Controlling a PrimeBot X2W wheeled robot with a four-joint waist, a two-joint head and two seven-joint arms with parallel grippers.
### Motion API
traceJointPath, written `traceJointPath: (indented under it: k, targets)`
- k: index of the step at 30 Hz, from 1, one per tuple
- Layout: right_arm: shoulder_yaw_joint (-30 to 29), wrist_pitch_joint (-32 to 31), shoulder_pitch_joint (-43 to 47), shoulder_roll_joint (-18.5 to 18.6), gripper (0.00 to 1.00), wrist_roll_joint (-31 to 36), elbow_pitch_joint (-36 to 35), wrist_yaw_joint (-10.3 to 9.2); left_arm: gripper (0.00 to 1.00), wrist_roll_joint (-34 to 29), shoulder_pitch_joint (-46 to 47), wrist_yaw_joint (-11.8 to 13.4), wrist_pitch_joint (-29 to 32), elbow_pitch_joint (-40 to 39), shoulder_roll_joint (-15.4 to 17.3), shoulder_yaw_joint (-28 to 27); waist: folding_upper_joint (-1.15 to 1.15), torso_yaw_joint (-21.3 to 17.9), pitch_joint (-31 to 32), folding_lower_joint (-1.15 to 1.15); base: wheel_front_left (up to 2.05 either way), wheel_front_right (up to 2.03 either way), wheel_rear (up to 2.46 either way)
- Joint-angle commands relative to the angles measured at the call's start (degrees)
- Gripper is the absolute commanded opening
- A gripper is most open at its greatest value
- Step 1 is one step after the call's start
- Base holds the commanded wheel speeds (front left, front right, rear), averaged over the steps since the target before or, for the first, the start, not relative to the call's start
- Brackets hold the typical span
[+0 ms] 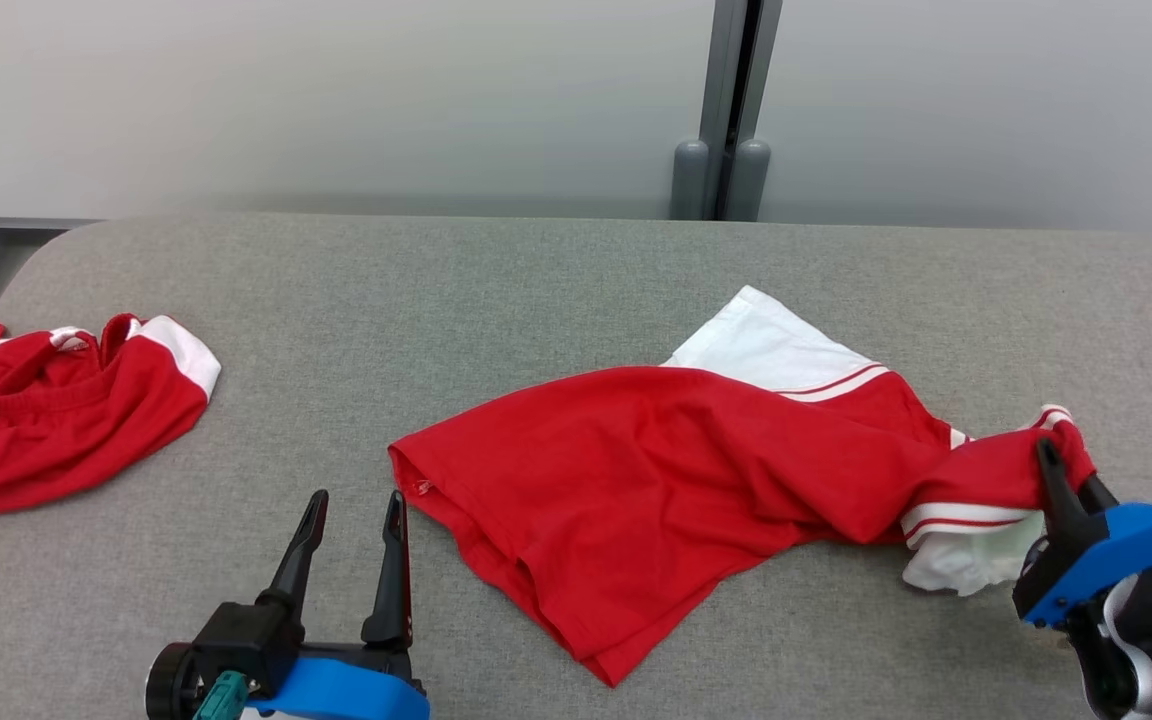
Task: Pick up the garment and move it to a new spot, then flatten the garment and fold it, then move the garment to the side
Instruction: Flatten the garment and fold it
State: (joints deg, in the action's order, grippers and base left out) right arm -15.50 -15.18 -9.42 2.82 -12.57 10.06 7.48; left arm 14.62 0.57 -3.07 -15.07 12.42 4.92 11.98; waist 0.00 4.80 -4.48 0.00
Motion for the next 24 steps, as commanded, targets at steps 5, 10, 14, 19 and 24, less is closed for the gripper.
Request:
traceJointPath:
  k: [5, 10, 14, 19, 24]
  targets:
    - [-1.68, 5.65, -7.63, 0.15, 1.0, 8.26, 10.76, 0.03, 1.0, -0.35, 1.92, -0.43, -0.15, 0.34, -0.21, 0.23, 0.0, 1.65, -1.04, 0.0, 0.0, 0.0, 0.0]
    - [-3.94, 10.66, -11.24, 0.18, 1.0, 14.49, 15.76, 0.02, 1.0, -0.56, 1.89, -0.25, -0.15, 0.53, -0.3, -0.1, 0.0, 2.47, -0.76, 0.0, 0.0, 0.0, 0.0]
    - [-5.31, 13.46, -10.94, 0.18, 1.0, 17.34, 14.9, 0.02, 1.0, -0.36, 0.68, 0.05, -0.15, 0.37, -0.02, -1.14, 0.0, 1.69, 0.17, 0.0, 0.0, 0.0, 0.0]
    - [-4.97, 10.31, -6.55, 0.16, 1.0, 17.77, 11.79, 0.02, 1.0, -0.36, -0.24, 0.36, -0.15, -0.18, -0.07, -1.67, 0.0, 0.28, 1.13, 0.0, 0.0, 0.0, 0.0]
    - [-3.47, 4.03, -0.28, 0.16, 1.0, 16.32, 7.93, 0.02, 1.0, -0.33, -0.7, 0.37, -0.15, -0.5, -0.25, -1.87, 0.0, -1.08, 1.59, 0.0, 0.0, 0.0, 0.0]
